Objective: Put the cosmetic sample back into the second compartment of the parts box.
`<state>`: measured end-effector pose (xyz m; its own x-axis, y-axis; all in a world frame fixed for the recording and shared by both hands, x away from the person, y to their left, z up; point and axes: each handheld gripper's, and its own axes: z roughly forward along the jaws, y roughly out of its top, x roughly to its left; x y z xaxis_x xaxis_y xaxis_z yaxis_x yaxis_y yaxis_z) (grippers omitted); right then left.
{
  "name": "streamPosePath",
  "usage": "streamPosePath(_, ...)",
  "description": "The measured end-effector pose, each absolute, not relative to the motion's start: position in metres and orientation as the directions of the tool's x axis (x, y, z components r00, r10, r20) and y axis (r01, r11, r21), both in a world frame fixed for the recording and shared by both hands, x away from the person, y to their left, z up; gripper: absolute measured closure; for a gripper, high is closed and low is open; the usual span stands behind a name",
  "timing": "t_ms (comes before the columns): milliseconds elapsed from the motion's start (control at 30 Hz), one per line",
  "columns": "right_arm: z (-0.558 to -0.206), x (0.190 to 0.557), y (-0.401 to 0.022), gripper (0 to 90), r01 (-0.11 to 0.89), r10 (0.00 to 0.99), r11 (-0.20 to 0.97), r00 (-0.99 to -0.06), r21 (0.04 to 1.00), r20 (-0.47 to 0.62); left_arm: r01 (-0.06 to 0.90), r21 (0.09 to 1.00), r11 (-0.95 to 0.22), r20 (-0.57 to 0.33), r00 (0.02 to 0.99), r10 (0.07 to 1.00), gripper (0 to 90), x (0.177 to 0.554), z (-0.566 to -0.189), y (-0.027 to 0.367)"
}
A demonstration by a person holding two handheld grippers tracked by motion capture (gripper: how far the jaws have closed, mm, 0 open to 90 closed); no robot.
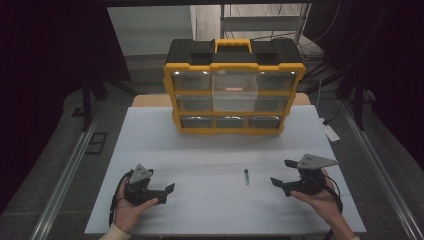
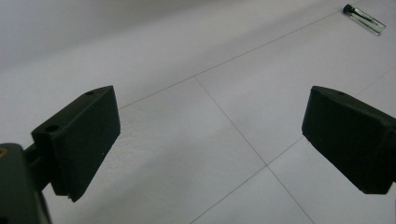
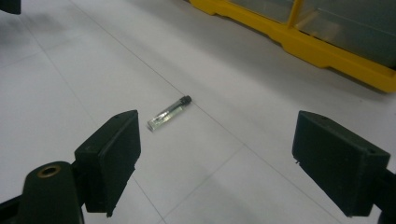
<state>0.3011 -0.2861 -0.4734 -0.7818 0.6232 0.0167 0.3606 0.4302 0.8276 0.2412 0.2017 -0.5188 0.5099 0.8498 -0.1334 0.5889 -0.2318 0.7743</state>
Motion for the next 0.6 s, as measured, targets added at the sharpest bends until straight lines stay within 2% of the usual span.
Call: streamPosePath(600,-0.462,0.312,-0.264,14.6,0.339,0.564,0.481,-0.826,0.808,0.011,0.581,0.778,-0.238,-0.122,0.512,0.850,4.9,0.242,-0.516,0.201)
